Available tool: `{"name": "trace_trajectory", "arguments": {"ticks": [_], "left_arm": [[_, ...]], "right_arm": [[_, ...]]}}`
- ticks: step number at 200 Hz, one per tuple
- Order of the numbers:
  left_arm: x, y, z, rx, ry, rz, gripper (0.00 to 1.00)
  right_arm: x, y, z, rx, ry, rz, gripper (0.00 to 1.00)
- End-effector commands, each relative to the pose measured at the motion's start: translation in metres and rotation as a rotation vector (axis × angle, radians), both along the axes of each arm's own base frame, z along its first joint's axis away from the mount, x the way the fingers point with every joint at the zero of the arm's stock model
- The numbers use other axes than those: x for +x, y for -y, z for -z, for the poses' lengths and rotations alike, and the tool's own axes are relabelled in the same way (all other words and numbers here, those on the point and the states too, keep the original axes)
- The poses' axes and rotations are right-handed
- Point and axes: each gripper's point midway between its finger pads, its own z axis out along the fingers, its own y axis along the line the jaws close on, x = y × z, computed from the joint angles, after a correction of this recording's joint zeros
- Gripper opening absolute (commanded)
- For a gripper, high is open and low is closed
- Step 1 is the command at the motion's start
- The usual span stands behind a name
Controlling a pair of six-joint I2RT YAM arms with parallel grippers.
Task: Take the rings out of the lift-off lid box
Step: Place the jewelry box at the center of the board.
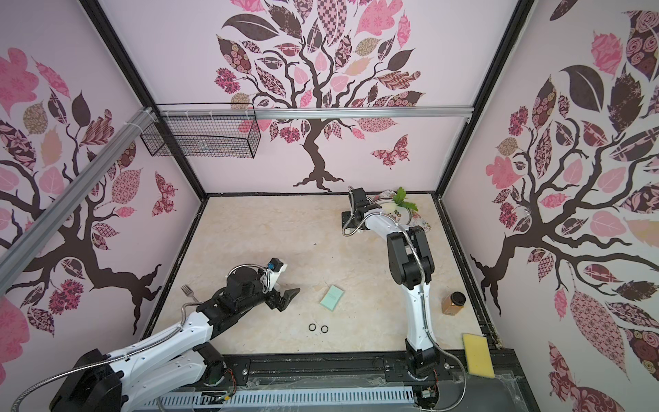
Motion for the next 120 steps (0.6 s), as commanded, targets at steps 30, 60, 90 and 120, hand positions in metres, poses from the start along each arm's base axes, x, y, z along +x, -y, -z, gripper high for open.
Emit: {"name": "trace_trajectory", "arguments": {"ticks": [30, 60, 90, 120], "left_arm": [[-0.003, 0.001, -0.001, -0.004, 0.017, 0.020, 0.98], [-0.002, 0.002, -0.001, -0.002, 0.018, 0.023, 0.98], [-0.003, 0.003, -0.001, -0.004, 0.015, 0.028, 0.98], [-0.003, 0.002, -0.002, -0.008, 0.019, 0.026, 0.98]], "right_arm": [[-0.003, 0.004, 0.024, -0.020, -0.039, 0.018, 0.79], [-0.004, 0.004, 0.018, -0.025, -0.032, 0.005, 0.88], [-0.002, 0.002, -0.002, -0.023, -0.003, -0.018, 0.99], [0.001, -0.002, -0.043, -0.016, 0.045, -0.051, 1.00]]}}
